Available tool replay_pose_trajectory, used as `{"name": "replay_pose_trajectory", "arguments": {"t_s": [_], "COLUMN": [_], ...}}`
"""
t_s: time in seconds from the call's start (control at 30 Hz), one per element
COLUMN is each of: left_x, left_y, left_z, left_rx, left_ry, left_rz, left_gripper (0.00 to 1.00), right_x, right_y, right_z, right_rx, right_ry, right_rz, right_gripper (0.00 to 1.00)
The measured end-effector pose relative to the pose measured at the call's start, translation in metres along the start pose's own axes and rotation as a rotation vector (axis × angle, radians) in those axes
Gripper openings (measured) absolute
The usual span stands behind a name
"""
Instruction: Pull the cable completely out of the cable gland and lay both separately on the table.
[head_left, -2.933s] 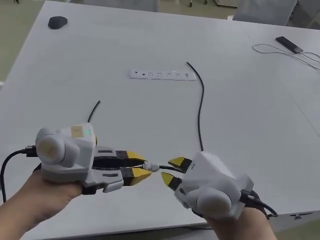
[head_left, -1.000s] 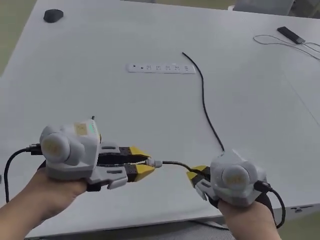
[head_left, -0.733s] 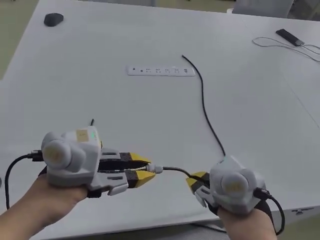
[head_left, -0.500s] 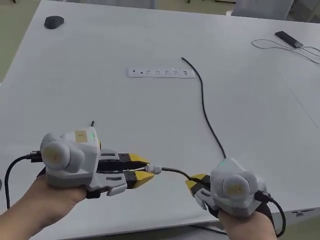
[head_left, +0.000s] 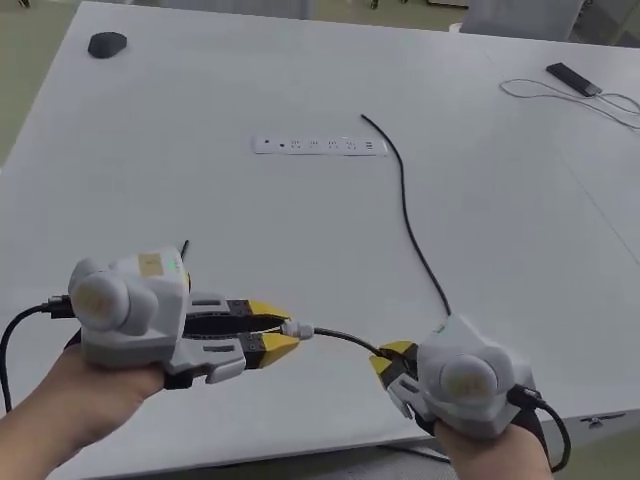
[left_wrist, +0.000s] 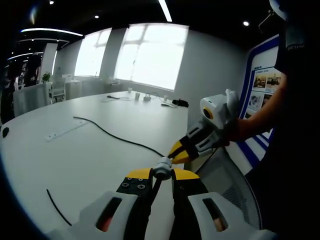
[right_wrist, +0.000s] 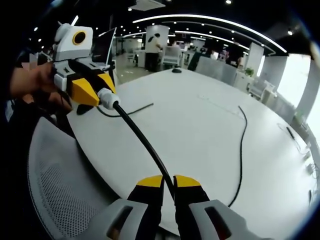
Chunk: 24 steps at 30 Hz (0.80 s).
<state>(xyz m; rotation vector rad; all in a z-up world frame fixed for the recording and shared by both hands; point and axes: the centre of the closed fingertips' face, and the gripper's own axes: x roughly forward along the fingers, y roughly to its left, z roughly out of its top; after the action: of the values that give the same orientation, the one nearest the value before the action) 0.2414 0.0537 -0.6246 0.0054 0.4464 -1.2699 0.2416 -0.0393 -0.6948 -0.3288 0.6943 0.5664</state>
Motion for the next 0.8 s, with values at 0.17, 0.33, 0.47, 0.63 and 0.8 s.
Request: {"name": "replay_pose_trajectory", "arguments": {"t_s": [0.17, 0.33, 0.47, 0.63, 0.8], "left_x": [0.001, 0.001, 0.001, 0.001, 0.004], "left_y": [-0.001, -0.001, -0.002, -0.002, -0.003], "left_z": [0.002, 0.000, -0.001, -0.003, -0.001], "left_rx": [-0.016, -0.024, -0.034, -0.029, -0.025], "left_ry": [-0.011, -0.012, -0.013, -0.005, -0.004], "left_rz": [-0.003, 0.001, -0.003, -0.004, -0.008], "left_gripper": [0.15, 0.15, 0.15, 0.15, 0.15], "right_x": [-0.010, -0.018, -0.021, -0.019, -0.014], "right_y": [0.002, 0.008, 0.018, 0.030, 0.040], "right_z": [0.005, 0.014, 0.031, 0.052, 0.062], "right_rx": [-0.045, -0.075, -0.160, -0.254, -0.327], "right_ry": [-0.003, -0.014, -0.032, -0.062, -0.066], "right_rz": [-0.003, 0.020, 0.043, 0.065, 0.085], "right_gripper": [0.06, 0.14, 0.18, 0.22, 0.16]}}
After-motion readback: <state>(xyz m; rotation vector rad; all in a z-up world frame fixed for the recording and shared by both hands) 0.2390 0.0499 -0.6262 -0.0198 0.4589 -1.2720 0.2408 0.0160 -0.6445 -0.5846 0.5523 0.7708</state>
